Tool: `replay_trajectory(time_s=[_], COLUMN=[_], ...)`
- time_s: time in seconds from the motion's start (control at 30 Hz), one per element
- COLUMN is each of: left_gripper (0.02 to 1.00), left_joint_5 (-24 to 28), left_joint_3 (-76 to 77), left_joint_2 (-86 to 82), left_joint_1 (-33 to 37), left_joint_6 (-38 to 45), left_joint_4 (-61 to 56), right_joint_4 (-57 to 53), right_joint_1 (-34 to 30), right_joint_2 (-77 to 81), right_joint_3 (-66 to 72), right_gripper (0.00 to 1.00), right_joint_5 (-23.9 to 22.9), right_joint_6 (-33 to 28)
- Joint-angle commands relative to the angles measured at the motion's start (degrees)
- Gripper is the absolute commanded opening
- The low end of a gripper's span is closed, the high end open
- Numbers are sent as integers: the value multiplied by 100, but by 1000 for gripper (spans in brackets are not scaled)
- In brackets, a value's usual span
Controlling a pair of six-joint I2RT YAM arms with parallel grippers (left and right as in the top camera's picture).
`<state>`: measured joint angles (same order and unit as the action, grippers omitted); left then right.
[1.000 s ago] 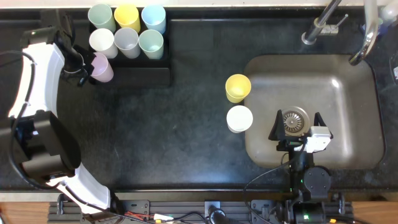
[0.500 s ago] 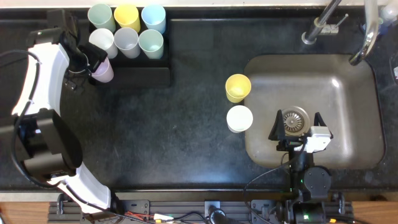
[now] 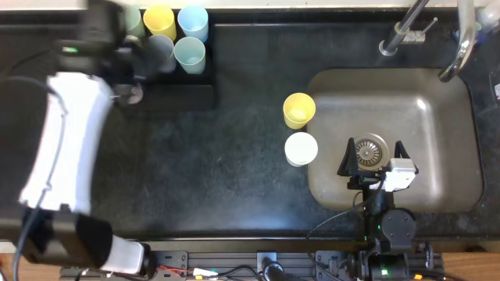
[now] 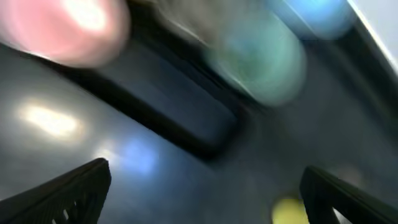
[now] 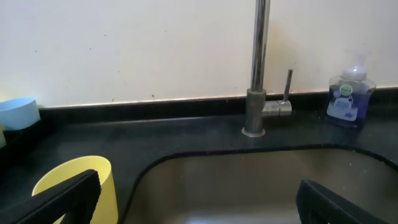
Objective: Store Cups
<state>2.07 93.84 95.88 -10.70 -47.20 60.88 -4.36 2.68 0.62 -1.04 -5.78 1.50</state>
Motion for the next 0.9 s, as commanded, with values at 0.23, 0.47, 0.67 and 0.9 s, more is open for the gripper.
replay_trajectory(time_s=[0.23,0.47,0.67,0.9], left_gripper=[998,1000,1000,1000], left_joint_5=[-90,-66,-66,-87], left_joint_3=[350,487,487,487], left_joint_2=[1130,1469,1738,1928], left_joint_1=[-3209,-3285,-3279,-3274], left_joint_6=[-101,-79,-83,-85], left_joint_4=[-380,-354,-361,-560], right_joint_4=[28,28,28,28], right_joint_1=[31,31,31,31], right_joint_2=[-42,-42,-42,-42], right_joint_3=[76,76,76,76], right_gripper=[996,996,998,998], right_joint_5=[39,39,39,39], right_joint_6=[26,26,26,26])
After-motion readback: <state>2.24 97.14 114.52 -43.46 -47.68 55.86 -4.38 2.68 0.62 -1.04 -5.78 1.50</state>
